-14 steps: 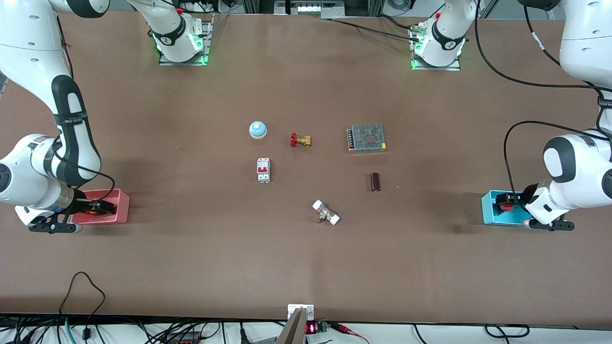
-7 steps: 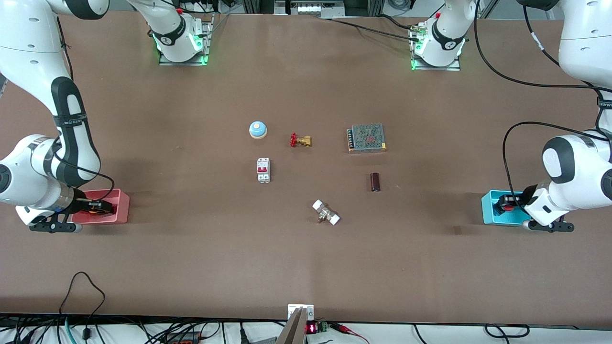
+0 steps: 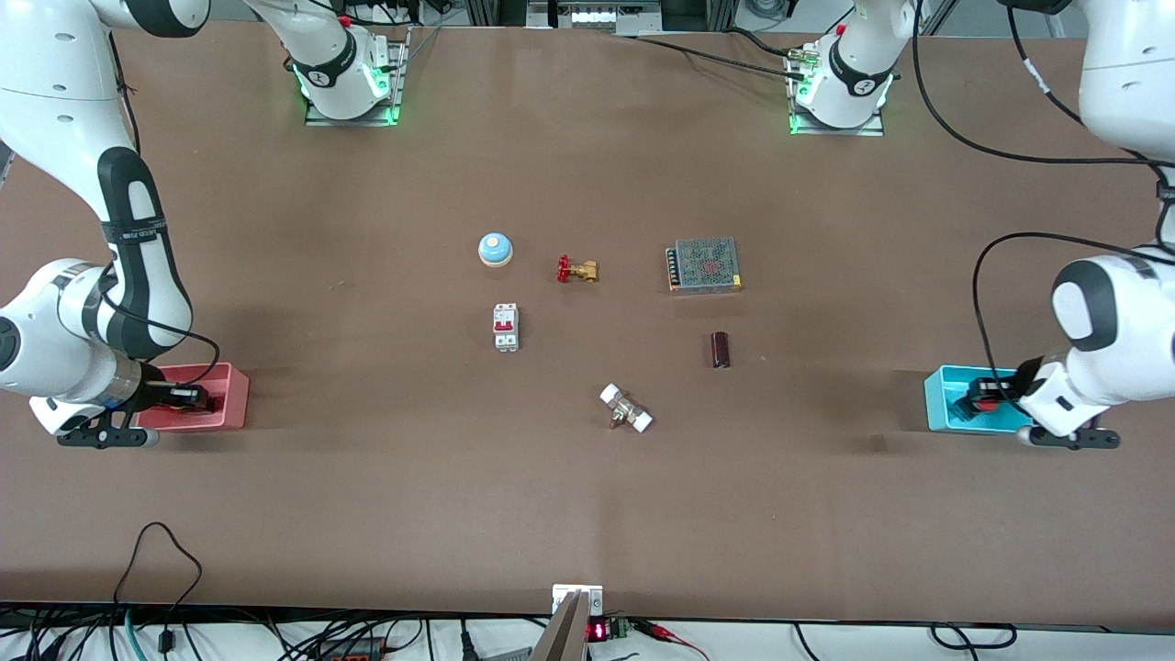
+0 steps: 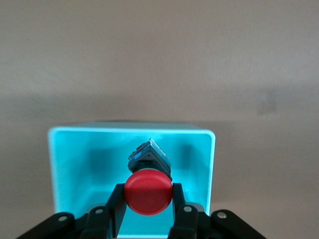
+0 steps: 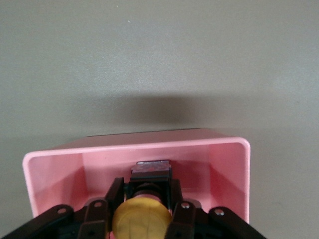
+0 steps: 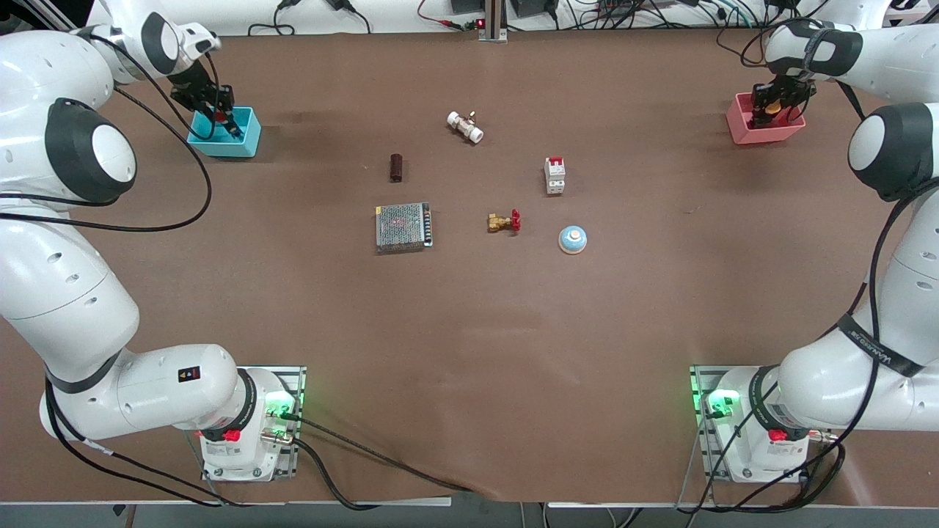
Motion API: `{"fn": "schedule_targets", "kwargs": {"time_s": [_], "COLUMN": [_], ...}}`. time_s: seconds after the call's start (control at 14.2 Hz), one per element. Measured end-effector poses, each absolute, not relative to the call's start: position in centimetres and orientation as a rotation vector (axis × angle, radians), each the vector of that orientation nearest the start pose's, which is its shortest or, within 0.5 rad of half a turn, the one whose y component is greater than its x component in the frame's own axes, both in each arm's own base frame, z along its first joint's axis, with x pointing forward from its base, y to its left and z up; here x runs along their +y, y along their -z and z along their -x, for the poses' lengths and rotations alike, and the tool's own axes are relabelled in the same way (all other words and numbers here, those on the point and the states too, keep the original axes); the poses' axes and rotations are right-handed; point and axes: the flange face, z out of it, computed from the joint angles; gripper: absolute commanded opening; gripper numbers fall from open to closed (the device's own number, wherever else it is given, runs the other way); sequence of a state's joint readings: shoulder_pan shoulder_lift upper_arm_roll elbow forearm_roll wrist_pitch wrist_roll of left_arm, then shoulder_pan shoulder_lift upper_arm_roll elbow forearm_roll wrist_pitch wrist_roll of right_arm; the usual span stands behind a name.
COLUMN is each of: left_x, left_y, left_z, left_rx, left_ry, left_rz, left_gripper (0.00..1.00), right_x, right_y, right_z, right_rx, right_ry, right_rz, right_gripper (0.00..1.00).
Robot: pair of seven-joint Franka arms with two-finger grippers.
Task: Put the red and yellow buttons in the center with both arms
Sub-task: 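Lift the yellow button with the right gripper while the left gripper lifts the red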
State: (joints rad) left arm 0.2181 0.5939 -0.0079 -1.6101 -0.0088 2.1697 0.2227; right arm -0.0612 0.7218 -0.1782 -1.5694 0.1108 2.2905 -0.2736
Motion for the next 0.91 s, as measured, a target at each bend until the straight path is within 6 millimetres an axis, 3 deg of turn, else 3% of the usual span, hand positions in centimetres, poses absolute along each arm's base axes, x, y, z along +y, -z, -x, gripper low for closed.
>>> {"fn": "schedule_targets", "kwargs": {"time_s": [0.14,0.21,0.42,0.56,0.7,0.91], "left_x": [14.5,14.4,12.9,10.2,6.8,3.5], "left_y": [-31.1,-32.6,-35.9,-36.8,-36.5,-34.0], "left_z": [-67.5,-67.5,-67.0,-66.8,-66.8,-66.1], "left_rx": [0.009,0.009,0.001,-0.011,-0.038,-0.054], "left_ry": [0.021,0.046,0.031,-0.013,-0.053,-0.141], "left_rz": [3.150,3.147,3.156,3.173,3.193,3.209], "left_gripper": [0.23,0.23,0.23,0.23,0.23,0.24], "right_x": [-14.5,-14.4,-13.0,-10.3,-6.3,2.8], "right_y": [-24.3,-26.3,-34.8,-39.4,-40.5,-38.2], "right_z": [-69.2,-69.5,-69.6,-69.3,-69.4,-69.6], "right_rx": [-0.030,-0.046,-0.081,-0.140,-0.205,-0.216], "right_ry": [-0.009,-0.023,-0.080,-0.065,-0.059,-0.118], "right_rz": [3.169,3.160,3.121,3.104,3.089,3.069], "right_gripper": [0.35,0.35,0.36,0.36,0.36,0.36]}}
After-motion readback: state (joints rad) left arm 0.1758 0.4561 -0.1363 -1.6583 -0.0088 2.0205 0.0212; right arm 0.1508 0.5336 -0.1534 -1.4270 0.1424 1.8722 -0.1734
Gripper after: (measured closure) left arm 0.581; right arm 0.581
